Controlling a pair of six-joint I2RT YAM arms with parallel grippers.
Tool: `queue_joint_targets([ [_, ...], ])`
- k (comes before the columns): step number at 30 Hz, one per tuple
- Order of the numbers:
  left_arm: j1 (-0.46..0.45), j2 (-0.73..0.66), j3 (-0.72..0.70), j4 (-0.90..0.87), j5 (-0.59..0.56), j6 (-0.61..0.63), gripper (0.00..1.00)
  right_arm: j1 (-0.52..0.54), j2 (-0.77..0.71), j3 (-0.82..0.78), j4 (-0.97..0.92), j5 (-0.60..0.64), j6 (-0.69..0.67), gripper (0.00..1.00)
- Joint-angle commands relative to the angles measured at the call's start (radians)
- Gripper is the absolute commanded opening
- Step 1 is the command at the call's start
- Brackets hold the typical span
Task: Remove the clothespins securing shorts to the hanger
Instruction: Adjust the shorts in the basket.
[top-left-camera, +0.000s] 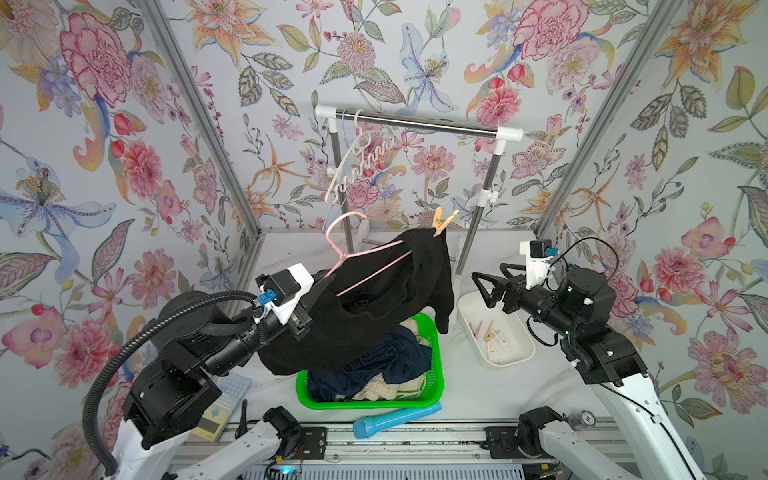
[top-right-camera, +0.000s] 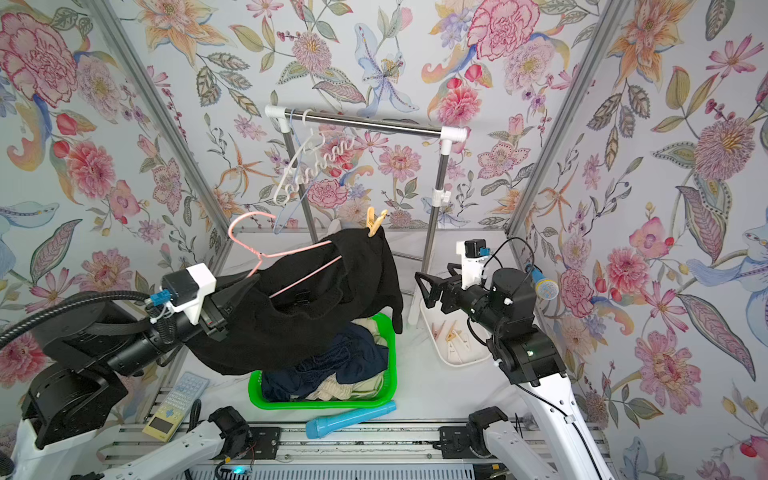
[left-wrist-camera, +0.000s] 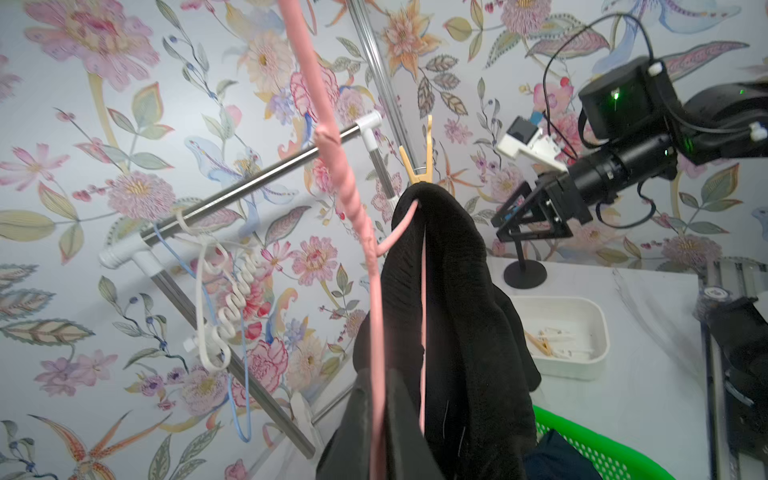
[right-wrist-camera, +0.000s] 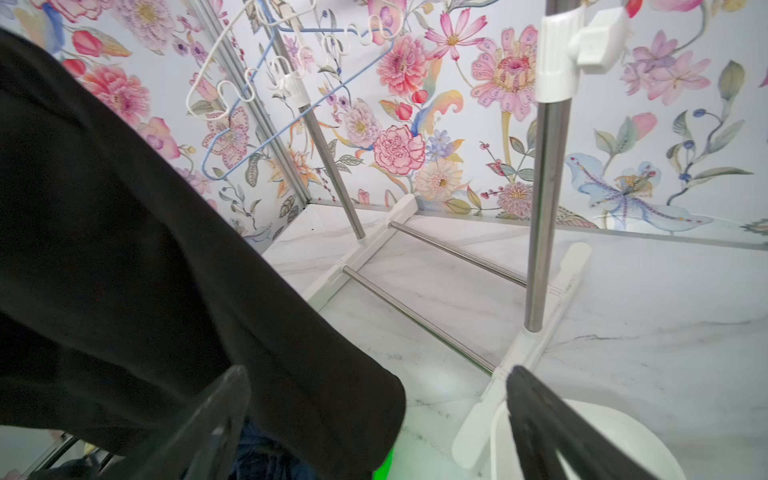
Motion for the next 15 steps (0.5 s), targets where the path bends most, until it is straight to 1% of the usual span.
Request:
queue_joint_targets([
  [1,0.003,-0.036,-0.054,0.074,0.036,0.01,0.0,-0.021,-0.008,0.005,0.038,-0.156,-0.013,0.89],
  [4,0.003,-0.011,-0.082,0.055,0.048,0.038,0.0,-0.046,0.015,0.007,0.064,-0.266,0.006,0.86],
  [9,0.02,0.003,-0.117,0.066,0.108,0.07,0.0,-0.088,0.027,0.01,0.078,-0.324,0.006,0.87],
  [10,0.03,0.006,-0.125,0.076,0.118,0.067,0.0,-0.099,0.026,0.007,0.089,-0.352,0.004,0.88],
  [12,0.073,0.02,-0.145,0.089,0.156,0.062,0.0,-0.116,0.024,-0.004,0.12,-0.409,0.007,0.89],
  [15,0.22,0.053,-0.174,0.125,0.354,0.021,0.0,-0.137,0.029,-0.021,0.168,-0.487,0.016,0.89],
])
